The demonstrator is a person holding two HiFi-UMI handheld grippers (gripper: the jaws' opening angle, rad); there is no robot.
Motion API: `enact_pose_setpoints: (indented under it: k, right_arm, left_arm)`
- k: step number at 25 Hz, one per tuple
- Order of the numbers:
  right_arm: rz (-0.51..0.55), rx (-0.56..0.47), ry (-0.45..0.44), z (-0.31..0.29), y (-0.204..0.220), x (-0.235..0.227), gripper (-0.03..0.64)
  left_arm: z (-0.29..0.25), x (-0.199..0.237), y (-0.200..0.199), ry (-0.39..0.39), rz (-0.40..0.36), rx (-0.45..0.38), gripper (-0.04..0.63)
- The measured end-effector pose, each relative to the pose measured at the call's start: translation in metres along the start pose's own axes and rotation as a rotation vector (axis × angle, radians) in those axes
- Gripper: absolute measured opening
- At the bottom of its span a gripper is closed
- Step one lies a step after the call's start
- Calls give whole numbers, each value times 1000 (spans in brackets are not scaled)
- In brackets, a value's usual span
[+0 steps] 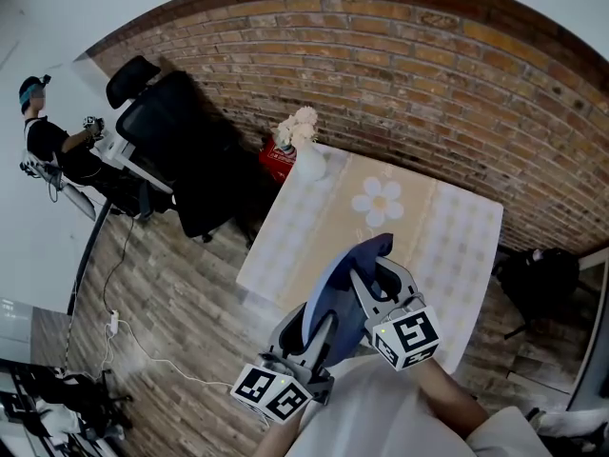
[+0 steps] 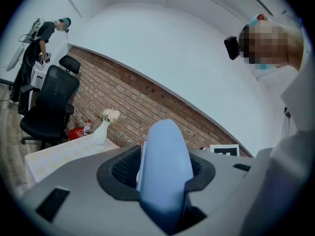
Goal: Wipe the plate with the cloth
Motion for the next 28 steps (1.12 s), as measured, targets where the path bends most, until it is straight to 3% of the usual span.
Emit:
enact_pose_setpoints:
  k: [17, 28]
  right_arm:
    - [-1, 66, 126, 8, 21, -31, 107]
    - [12, 155, 117, 14, 44, -32, 107]
  left_arm:
    - [0, -4, -17, 42, -27, -26, 181]
    - [0, 0, -31, 43, -21, -71, 181]
Point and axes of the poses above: the fingertips, and each gripper's own axes: z backward along the fingers, x to its left, y out of its underside, the point moved 9 cm from there along z, backward along the fingers, and after that the axes turned 7 degrees about -z, right-handed, at the moved point
